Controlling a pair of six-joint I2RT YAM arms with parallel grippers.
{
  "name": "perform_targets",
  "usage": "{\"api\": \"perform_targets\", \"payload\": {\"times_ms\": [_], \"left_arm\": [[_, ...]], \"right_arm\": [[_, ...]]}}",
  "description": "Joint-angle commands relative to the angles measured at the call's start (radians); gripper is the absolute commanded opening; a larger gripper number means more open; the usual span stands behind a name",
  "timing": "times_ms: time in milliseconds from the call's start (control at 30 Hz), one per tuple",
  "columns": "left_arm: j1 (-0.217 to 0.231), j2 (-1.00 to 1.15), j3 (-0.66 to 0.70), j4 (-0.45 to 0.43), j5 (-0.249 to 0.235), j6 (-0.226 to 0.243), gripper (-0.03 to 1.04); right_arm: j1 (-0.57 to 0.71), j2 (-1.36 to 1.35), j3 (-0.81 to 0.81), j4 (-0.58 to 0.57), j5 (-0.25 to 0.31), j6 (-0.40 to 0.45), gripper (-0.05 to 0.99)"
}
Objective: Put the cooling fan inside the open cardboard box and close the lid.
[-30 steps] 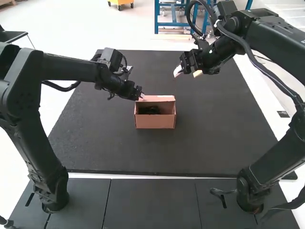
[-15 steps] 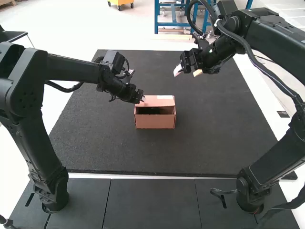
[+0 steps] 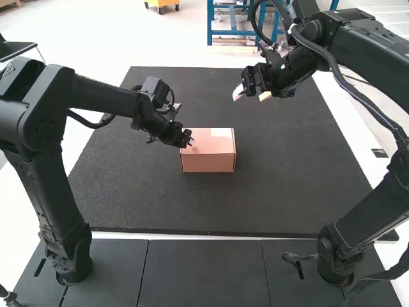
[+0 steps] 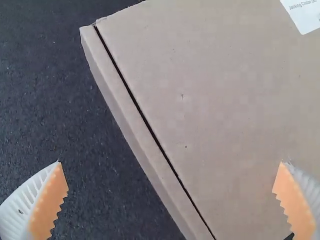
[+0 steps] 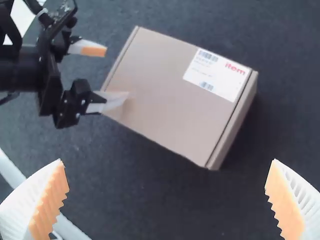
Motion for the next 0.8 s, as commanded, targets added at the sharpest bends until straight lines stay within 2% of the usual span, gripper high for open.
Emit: {"api": "perform_targets", "payload": {"times_ms": [0,300,467,533,767], "left_arm": [[-0.007,0.015,-0.007,0.001,0.009,0.022,0.97],[-0.004,-0.002,0.016,0.046,0.007,0.019,0.97],[0.002,-0.152,0.030,0.154,-0.027,-0.029,0.97],[0.004,-0.198,0.021,0.188,-0.034,-0.070,0.97],[0.008,-0.340,-0.086,0.196,-0.053,-0.076,0.97]], "right_arm": [[-0.002,-0.015,0.036,0.006,-0.005,0.011,0.90],[-0.002,-0.015,0.029,0.037,-0.002,0.017,0.90],[-0.003,-0.030,-0.007,0.163,0.011,0.021,0.90],[-0.003,-0.039,-0.017,0.206,0.019,0.027,0.90],[-0.003,-0.081,-0.083,0.264,0.028,0.021,0.90]]}}
